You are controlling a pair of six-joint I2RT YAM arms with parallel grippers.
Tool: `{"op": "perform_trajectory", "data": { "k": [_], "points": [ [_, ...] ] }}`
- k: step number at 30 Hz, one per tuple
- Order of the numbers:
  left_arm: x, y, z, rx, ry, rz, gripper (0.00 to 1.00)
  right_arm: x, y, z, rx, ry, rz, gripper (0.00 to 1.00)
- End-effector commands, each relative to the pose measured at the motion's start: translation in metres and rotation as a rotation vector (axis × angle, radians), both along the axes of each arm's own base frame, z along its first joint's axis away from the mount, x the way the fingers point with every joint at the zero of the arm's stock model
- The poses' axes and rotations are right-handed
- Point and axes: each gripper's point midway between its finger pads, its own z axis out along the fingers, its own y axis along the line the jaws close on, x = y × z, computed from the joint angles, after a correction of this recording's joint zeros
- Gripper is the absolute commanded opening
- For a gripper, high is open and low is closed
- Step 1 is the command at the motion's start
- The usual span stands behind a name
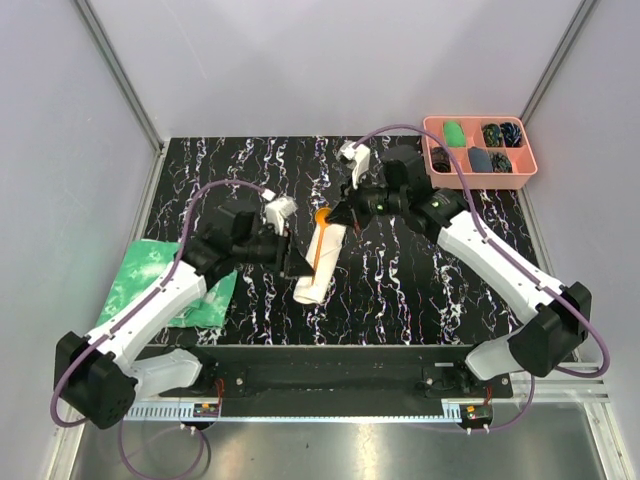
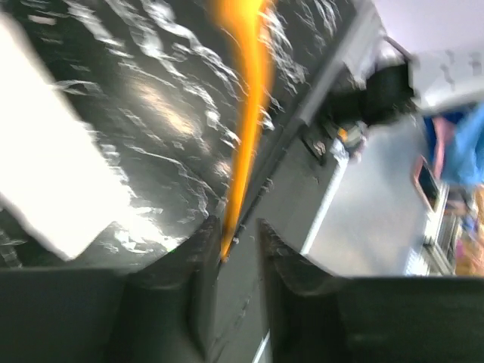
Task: Fold the napkin into a case and place the utensils inside
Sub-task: Insert the spoon into the folded napkin.
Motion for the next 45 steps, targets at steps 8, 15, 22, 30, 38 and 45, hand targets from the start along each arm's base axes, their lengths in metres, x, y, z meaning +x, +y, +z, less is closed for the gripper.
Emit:
{"op": "perform_trajectory", "data": {
  "k": [8,15,22,30,38,45],
  "points": [
    [0.081,0.032,-0.024,-0.016,0.026,0.487,0.08,0.136,-0.068,-0.035,-0.009,0.005,-0.334,0.0],
    [0.074,0.009,-0.066,-0.047,0.106,0.379,0.0,0.174,-0.066,-0.069,0.03,0.115,-0.275,0.0],
    [0.062,-0.004,-0.103,-0.011,0.171,0.322,0.0,0.188,-0.056,-0.103,0.026,0.169,-0.247,0.0],
    [0.048,-0.006,-0.128,0.012,0.221,0.304,0.0,0.187,-0.053,-0.124,0.018,0.221,-0.223,0.0],
    [0.038,0.001,-0.145,0.034,0.249,0.315,0.0,0.182,-0.051,-0.139,0.013,0.261,-0.208,0.0],
    [0.038,0.002,-0.151,0.039,0.26,0.323,0.0,0.181,-0.05,-0.148,0.01,0.281,-0.201,0.0]
  ]
}}
